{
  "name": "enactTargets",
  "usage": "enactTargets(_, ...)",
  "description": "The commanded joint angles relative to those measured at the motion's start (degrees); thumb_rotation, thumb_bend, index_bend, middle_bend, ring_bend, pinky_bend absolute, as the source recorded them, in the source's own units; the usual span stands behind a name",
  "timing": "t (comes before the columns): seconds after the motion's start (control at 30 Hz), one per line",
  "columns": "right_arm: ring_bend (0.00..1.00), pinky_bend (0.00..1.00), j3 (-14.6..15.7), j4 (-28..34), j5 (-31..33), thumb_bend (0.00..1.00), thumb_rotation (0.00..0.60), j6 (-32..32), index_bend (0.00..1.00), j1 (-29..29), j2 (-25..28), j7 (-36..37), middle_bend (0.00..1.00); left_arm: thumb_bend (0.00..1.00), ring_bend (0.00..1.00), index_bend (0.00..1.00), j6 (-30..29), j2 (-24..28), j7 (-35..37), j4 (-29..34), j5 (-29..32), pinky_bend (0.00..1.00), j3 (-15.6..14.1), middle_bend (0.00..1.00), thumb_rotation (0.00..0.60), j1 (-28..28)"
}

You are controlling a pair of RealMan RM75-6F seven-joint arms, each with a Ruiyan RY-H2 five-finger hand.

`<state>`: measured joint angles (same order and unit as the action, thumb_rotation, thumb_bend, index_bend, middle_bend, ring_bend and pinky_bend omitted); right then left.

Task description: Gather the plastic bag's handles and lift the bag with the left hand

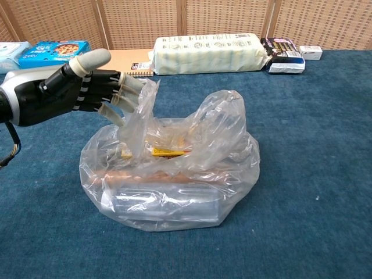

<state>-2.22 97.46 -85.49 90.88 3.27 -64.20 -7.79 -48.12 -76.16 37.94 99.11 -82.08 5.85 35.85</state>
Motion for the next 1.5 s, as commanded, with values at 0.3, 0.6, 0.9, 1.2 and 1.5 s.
enactTargets(0.3, 0.22, 0.24, -0.1, 0.2, -0.1, 0.11, 0.6, -0.6, 0.2, -0.4, -0.2, -0.5, 0.24, 0.0, 0.22, 0.24, -4.2, 2.0, -1.9, 0.1, -0.2, 0.29, -0.1, 0.23, 0.0, -1.6)
enactTargets(0.6, 0.22, 0.24, -0.2, 0.8, -0.2, 0.11, 0.6, -0.4, 0.2, -0.3, 0.0, -1.0, 0.24, 0.0, 0.22, 0.24, -8.0, 1.5, 1.0, 0.5, -2.2, 0.28, 0.5, 0.23, 0.0, -2.4)
enactTargets(0.9, 0.22, 0.23, -0.2, 0.8, -0.1, 0.11, 0.6, -0.6, 0.2, -0.3, -0.1, -1.0, 0.24, 0.0, 0.22, 0.24, -11.3, 2.7, 5.8, 1.4, -4.9, 0.28, 1.1, 0.23, 0.0, -2.8)
enactTargets(1.2, 0.22, 0.23, -0.2, 0.6, 0.0, 0.1, 0.6, -0.8, 0.2, -0.4, -0.2, -0.6, 0.24, 0.0, 0.22, 0.24, -10.2, 4.0, 5.6, 1.5, -6.0, 0.28, -0.6, 0.23, 0.0, -2.2)
enactTargets(1.5, 0.22, 0.23, -0.3, 0.7, -0.1, 0.1, 0.6, -0.6, 0.2, -0.3, 0.0, -0.5, 0.24, 0.0, 0.22, 0.26, -4.8, 5.5, 1.2, 1.0, -1.8, 0.27, -1.4, 0.23, 0.0, -0.6)
